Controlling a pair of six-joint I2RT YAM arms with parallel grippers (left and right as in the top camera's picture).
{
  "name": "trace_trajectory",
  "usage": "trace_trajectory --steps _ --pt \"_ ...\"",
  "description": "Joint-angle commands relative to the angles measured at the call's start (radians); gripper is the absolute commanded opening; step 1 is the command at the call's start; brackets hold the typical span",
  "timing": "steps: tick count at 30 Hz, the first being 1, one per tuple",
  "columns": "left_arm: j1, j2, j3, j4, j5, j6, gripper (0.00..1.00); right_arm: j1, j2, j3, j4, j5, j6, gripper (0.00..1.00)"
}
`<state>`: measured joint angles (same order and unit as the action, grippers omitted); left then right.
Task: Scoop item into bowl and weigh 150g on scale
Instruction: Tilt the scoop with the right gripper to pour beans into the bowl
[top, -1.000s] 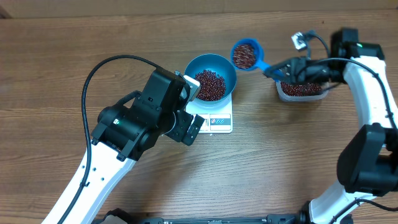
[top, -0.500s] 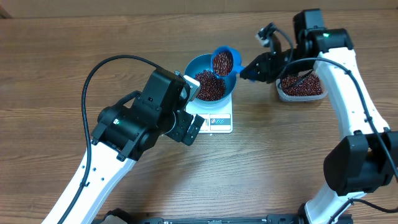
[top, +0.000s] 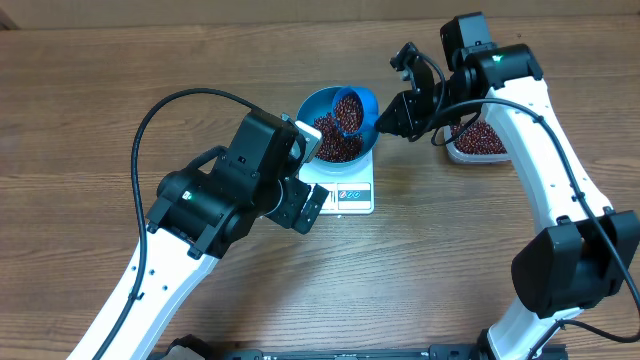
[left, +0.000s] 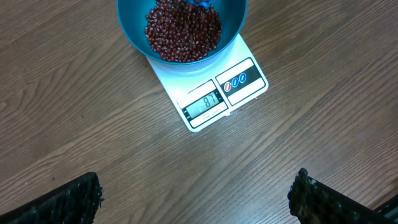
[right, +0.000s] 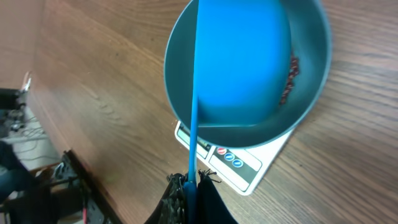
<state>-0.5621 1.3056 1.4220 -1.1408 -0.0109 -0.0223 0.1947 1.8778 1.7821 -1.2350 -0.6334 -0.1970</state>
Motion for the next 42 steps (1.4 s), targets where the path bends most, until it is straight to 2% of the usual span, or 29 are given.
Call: trace_trajectory --steps 1,17,42 --pt "0.006 0.003 0.013 0.000 0.011 0.016 0.99 0.008 -0.013 0.050 0.003 0.025 0.014 0.04" --pt "0.006 0.003 0.013 0.000 0.011 0.016 1.00 0.088 -0.065 0.055 0.012 0.220 0.035 0.04" --pt "0.006 0.003 0.013 0.000 0.011 0.016 0.99 0.127 -0.065 0.055 0.053 0.259 0.051 0.04"
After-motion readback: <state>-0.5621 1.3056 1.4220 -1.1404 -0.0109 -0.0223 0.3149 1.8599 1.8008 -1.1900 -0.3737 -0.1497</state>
